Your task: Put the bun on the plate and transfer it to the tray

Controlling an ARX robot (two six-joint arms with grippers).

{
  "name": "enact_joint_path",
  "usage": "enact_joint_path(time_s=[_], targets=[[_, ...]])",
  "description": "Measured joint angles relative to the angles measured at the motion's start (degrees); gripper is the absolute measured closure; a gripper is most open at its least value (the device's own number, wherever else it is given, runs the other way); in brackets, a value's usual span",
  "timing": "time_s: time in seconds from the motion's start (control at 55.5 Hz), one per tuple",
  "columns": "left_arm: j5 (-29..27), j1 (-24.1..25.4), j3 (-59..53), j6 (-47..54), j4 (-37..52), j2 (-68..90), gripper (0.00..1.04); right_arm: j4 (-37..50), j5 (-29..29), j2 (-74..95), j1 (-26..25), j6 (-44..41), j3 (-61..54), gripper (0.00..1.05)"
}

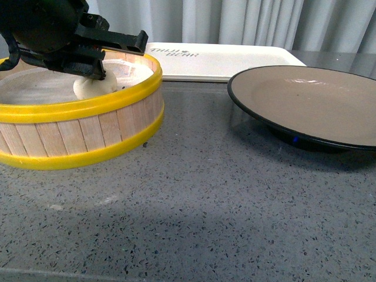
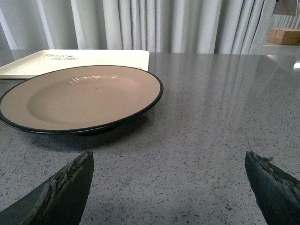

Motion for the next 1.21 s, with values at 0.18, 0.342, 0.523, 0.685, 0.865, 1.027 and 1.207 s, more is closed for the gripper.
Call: enact_joint_path(time_s=[0.18, 0.342, 0.523, 0.685, 0.865, 1.027, 1.207], targets=[[1.0, 0.0, 1.2, 0.0, -1.5, -1.1, 1.01, 0.0, 0.0, 0.0, 0.0, 0.0, 0.0, 0.08], [1.0, -0.3, 4.9, 0.5, -3.2, -2.8, 1.01, 0.0, 0.0, 0.0, 0.0, 0.0, 0.0, 0.08], [0.1, -2.3, 10.4, 1.3, -5.3, -3.2, 1.01, 0.0, 0.0, 0.0, 0.0, 0.0, 0.0, 0.08], [-1.2, -6.9, 16.8, 2.2, -6.6, -2.4, 1.01, 0.0, 0.0, 0.0, 0.0, 0.0, 0.0, 0.08], [-3.7, -17.4, 28.0, 3.1, -8.3, 5.4, 1.01, 0.0, 0.0, 0.0, 0.0, 0.0, 0.0, 0.08], [-5.0, -24.7, 35.2, 3.4, -10.1, 14.1, 1.01, 0.0, 0.0, 0.0, 0.0, 0.0, 0.0, 0.08], [-5.9, -29.0, 40.2, 4.1, -12.1, 20.2, 1.01, 0.0, 0.0, 0.0, 0.0, 0.0, 0.0, 0.08]])
